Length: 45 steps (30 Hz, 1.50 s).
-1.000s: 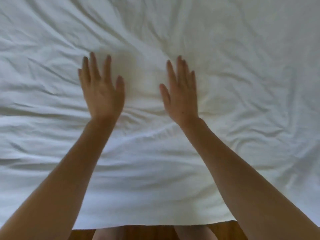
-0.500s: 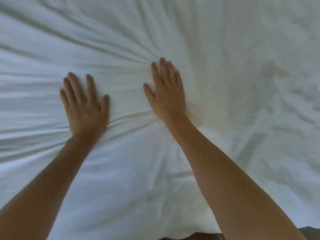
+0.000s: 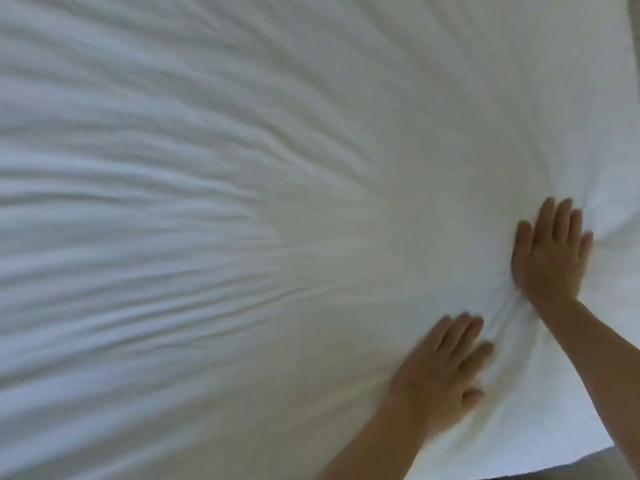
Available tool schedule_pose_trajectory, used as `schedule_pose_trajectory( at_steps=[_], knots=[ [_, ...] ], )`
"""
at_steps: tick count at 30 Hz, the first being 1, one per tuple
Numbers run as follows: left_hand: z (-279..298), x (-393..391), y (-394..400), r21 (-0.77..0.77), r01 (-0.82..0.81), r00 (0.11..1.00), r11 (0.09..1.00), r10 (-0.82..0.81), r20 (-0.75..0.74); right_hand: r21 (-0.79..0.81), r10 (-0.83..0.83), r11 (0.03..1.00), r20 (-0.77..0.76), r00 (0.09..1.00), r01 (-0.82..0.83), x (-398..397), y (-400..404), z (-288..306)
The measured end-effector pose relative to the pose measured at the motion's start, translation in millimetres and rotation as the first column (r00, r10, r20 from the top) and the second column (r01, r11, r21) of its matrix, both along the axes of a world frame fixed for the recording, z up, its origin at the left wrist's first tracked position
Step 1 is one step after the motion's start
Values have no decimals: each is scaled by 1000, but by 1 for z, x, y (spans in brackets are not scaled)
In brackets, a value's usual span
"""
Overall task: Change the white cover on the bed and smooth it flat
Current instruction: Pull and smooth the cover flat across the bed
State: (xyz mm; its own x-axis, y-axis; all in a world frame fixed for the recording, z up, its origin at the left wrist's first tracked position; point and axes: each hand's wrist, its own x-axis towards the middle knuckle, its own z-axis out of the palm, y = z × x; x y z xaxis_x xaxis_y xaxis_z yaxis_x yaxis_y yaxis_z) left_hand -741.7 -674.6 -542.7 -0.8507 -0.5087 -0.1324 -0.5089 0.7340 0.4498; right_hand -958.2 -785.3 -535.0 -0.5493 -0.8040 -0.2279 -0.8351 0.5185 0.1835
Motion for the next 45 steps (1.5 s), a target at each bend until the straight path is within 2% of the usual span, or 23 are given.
schedule_pose_trajectory(
  at_steps=[2,4,5,7,10,12,14,15,17,21,23,25,28,31,34,36,38,42,44,45],
  knots=[
    [-1,18,-10,-25,24,997,999,-26,-70,-54,-134,989,41,990,136,17,-16,-2],
    [-2,51,-45,27,-120,966,992,123,-226,-159,-233,955,125,964,251,41,-38,0],
    [-1,71,-70,57,-223,933,973,229,-278,-232,-185,949,135,973,212,59,-49,2],
    [1,123,-129,9,-434,852,901,414,-320,-343,2,938,135,991,45,114,-71,7],
    [-3,220,-206,-188,-660,751,727,643,-151,-409,312,886,176,934,-219,234,-106,4],
    [-10,287,-232,-241,-743,648,625,762,-22,-390,455,854,239,858,-344,323,-107,-2],
    [-18,340,-230,-274,-768,588,579,807,55,-292,534,840,292,794,-458,389,-92,-11],
    [-21,355,-223,-288,-754,596,590,799,78,-246,535,843,299,790,-478,404,-83,-16],
    [-24,365,-210,-316,-716,624,623,773,112,-227,525,850,275,805,-476,406,-74,-24],
    [-26,331,-190,-301,-793,528,530,844,97,-238,585,810,255,770,-536,372,-79,-25],
    [-25,293,-171,-286,-810,513,512,855,79,-269,591,804,256,765,-531,337,-76,-24],
    [-24,234,-153,-273,-794,547,543,834,67,-288,550,828,250,797,-481,274,-70,-27],
    [-19,124,-125,-233,-696,688,679,724,55,-236,440,888,186,879,-395,139,-40,-29],
    [-19,0,-94,-197,-521,845,830,534,12,-173,329,935,92,940,-311,2,7,-21],
    [-15,-110,-55,-131,-320,947,938,321,-15,-96,196,978,126,972,-184,-89,68,-10],
    [-9,-157,-23,-69,-191,982,979,191,-4,-70,12,998,152,988,-1,-121,106,-7],
    [-5,-176,8,-38,-108,993,993,110,38,-40,-98,994,167,981,106,-137,131,-7],
    [3,-175,35,-25,54,998,998,-53,40,-25,-109,993,205,973,117,-143,140,-5],
    [11,-166,34,-10,169,986,986,-169,12,-84,-157,981,201,967,176,-135,133,-1],
    [14,-155,27,0,170,985,985,-170,-14,-144,-183,966,194,964,213,-128,128,1]
  ],
)
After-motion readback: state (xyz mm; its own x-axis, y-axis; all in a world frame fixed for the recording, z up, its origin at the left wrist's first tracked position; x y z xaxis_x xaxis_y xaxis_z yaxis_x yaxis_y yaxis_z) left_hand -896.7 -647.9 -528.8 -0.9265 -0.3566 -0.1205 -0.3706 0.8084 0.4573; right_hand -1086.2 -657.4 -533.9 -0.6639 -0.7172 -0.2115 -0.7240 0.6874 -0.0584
